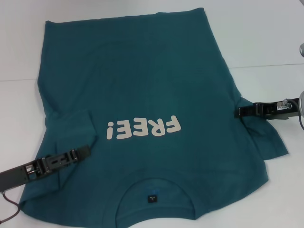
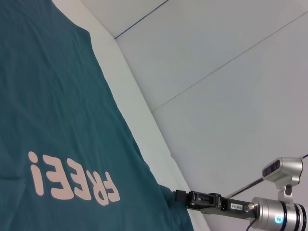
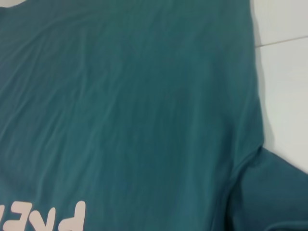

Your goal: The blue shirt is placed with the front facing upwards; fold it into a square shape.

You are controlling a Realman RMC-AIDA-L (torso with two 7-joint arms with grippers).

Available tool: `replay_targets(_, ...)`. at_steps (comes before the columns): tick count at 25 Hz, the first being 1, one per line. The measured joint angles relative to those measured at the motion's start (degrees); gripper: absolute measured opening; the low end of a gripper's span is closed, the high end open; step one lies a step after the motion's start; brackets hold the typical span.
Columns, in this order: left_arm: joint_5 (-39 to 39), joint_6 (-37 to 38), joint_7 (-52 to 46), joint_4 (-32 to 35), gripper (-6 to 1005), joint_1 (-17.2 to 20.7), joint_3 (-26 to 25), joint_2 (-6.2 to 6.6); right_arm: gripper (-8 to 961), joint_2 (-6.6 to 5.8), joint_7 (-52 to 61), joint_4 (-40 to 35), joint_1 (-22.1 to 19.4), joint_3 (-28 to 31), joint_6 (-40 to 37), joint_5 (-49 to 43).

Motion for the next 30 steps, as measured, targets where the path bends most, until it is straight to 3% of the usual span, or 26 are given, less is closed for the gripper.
replay_targets(15, 0.0, 0.1, -0.1, 0.0, 609, -0.2, 0.0, 0.00, 537, -0.39, 0.5, 0.2, 0.1, -0.1, -0.3, -0.1)
replay_targets(18, 0.0, 0.2, -0.1, 0.0, 609, -0.2, 0.0, 0.00, 321, -0.39, 0.5, 0.2, 0.0, -0.1, -0.2, -0.1)
replay_targets(23, 0.0, 0.3, -0.1, 0.0, 609, -0.1, 0.0, 0.00, 87, -0.37, 0.7, 0.2, -0.1, -0.1, 0.0, -0.1)
replay_targets(30, -0.7, 0.8, -0.2, 0.0, 608, 0.1, 0.0, 0.00, 14, -0.49, 3.1, -1.5, -0.4, -0.1, 0.0, -3.4)
